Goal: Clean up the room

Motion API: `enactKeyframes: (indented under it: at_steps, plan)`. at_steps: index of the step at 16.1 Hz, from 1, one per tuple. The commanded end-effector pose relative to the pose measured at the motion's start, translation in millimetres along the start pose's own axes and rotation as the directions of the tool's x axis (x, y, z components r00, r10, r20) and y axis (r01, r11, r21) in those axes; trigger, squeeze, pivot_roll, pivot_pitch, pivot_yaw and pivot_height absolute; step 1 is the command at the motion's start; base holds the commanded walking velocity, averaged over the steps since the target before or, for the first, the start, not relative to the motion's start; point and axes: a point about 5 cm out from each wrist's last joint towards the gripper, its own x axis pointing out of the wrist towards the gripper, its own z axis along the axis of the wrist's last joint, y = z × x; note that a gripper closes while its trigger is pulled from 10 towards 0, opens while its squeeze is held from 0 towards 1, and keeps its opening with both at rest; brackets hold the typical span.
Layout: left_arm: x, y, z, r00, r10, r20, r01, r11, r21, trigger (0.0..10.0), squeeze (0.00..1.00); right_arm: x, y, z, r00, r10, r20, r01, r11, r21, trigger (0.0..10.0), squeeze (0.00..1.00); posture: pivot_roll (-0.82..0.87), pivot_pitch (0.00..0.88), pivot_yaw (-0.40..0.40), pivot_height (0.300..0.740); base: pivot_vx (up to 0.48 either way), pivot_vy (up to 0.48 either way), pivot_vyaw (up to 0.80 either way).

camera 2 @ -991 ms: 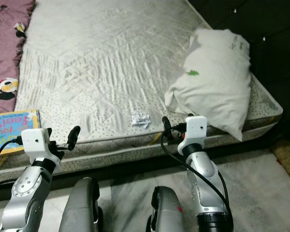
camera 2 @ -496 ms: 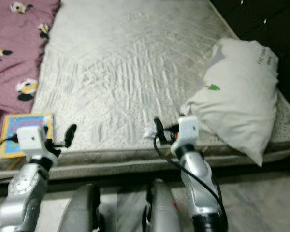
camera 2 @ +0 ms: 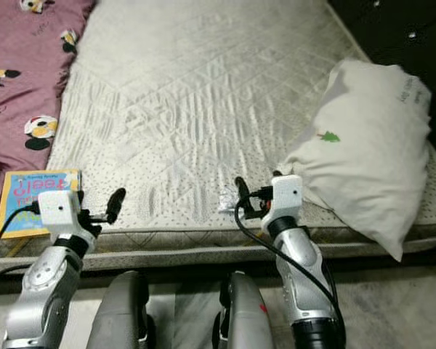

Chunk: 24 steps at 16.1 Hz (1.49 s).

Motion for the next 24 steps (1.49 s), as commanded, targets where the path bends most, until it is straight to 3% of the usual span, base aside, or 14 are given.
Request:
enactKeyframes:
  at_steps: [1, 9, 13, 16, 21, 24]
  plan:
    - [-2.8, 2.8, -4.9, 1.000, 0.008, -0.027, -0.008, 1.000, 0.008, 10.0, 0.00, -2.2, -1.4, -6.8, 0.999, 0.005, -0.039, -0.005, 1.000, -0.004, 10.0, 0.00, 0.02, 0.112, -0.051, 0.608, 0.000, 0.000, 0.00]
    - [-14.4, 14.0, -0.4, 0.999, 0.025, -0.044, -0.023, 0.999, 0.047, 10.0, 0.00, 8.6, 13.5, -14.8, 0.995, 0.075, -0.072, -0.071, 0.996, 0.051, 10.0, 0.00, 0.08, 0.155, -0.028, 0.573, 0.000, 0.000, 0.00]
    - [-21.9, 19.1, 4.8, 0.998, 0.043, -0.045, -0.040, 0.997, 0.068, 10.0, 0.00, 19.9, 19.4, -16.2, 0.990, 0.115, -0.085, -0.112, 0.993, 0.036, 10.0, 0.00, 0.13, 0.183, -0.039, 0.573, 0.000, 0.000, 0.00]
    - [-37.1, 23.7, -1.4, 0.994, 0.076, -0.079, -0.071, 0.995, 0.067, 10.0, 0.00, 29.6, 34.4, -23.3, 0.979, 0.170, -0.115, -0.173, 0.985, -0.015, 10.0, 0.00, 0.14, 0.227, -0.039, 0.573, 0.000, 0.000, 0.00]
    - [-54.7, 14.8, 1.2, 0.991, 0.068, -0.112, -0.064, 0.997, 0.039, 10.0, 0.00, 60.0, 41.8, -21.2, 0.979, 0.151, -0.134, -0.154, 0.988, -0.010, 10.0, 0.00, 0.19, 0.320, -0.047, 0.573, 0.000, 0.000, 0.00]
    - [-66.7, 26.6, 12.8, 0.986, 0.127, -0.110, -0.121, 0.991, 0.063, 10.0, 0.00, 84.2, 38.7, -1.2, 0.996, 0.046, -0.075, -0.049, 0.998, -0.042, 10.0, 0.00, 0.24, 0.385, -0.056, 0.573, 0.000, 0.000, 0.00]
